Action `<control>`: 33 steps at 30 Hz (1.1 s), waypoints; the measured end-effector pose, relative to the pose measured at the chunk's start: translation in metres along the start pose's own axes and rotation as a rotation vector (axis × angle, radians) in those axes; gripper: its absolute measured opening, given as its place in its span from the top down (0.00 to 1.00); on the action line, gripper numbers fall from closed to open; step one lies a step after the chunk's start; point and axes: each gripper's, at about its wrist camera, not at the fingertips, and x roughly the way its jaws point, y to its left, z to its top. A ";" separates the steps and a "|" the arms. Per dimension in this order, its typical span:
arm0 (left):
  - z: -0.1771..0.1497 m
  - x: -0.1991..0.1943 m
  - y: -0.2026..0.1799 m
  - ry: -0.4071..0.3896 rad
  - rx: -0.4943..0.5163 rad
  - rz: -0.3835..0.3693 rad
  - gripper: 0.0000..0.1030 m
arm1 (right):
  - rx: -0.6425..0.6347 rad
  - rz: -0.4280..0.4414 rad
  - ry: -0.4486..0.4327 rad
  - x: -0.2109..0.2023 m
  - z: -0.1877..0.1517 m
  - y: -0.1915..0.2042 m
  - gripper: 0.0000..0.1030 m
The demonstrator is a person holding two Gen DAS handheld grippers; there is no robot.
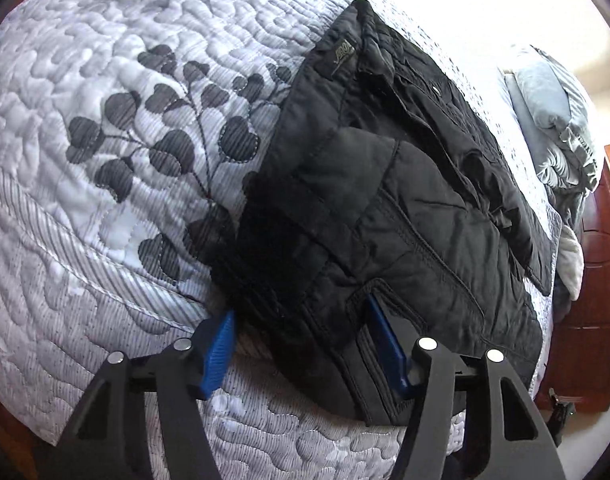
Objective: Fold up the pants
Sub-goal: 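Grasp the waistband with the left tool while the right tool grasps a leg hem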
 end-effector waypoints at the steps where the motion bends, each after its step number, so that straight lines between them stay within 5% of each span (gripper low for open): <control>1: -0.001 -0.001 0.001 -0.005 -0.002 -0.006 0.42 | 0.050 0.018 -0.020 -0.004 0.011 -0.016 0.02; 5: -0.004 -0.003 0.009 -0.021 -0.023 -0.037 0.38 | 0.217 0.022 -0.096 -0.019 0.046 -0.077 0.02; 7: -0.005 0.000 0.005 -0.033 -0.004 -0.050 0.23 | 0.264 0.039 -0.109 -0.021 0.057 -0.099 0.02; 10: -0.006 0.009 -0.017 -0.037 0.089 0.022 0.09 | 0.274 -0.008 -0.107 -0.017 0.069 -0.119 0.02; 12: -0.008 0.013 -0.029 -0.047 0.109 0.100 0.09 | 0.312 -0.001 -0.114 -0.013 0.071 -0.133 0.03; 14: -0.010 0.013 -0.031 -0.061 0.090 0.135 0.13 | 0.339 0.033 -0.141 -0.013 0.076 -0.150 0.04; 15: -0.010 0.012 -0.032 -0.066 0.085 0.148 0.27 | 0.335 0.035 -0.151 -0.013 0.076 -0.151 0.09; 17: -0.012 0.008 -0.031 -0.069 0.065 0.098 0.55 | 0.323 0.041 -0.144 -0.008 0.078 -0.151 0.77; 18: -0.013 0.007 -0.029 -0.061 0.049 0.052 0.73 | 0.345 0.052 -0.130 -0.004 0.076 -0.154 0.81; 21: -0.011 -0.001 -0.030 -0.079 0.038 0.043 0.82 | 0.322 0.048 -0.136 -0.003 0.071 -0.147 0.87; 33: 0.005 -0.057 0.072 -0.166 -0.125 0.054 0.84 | 0.214 0.017 0.000 0.023 0.006 -0.080 0.88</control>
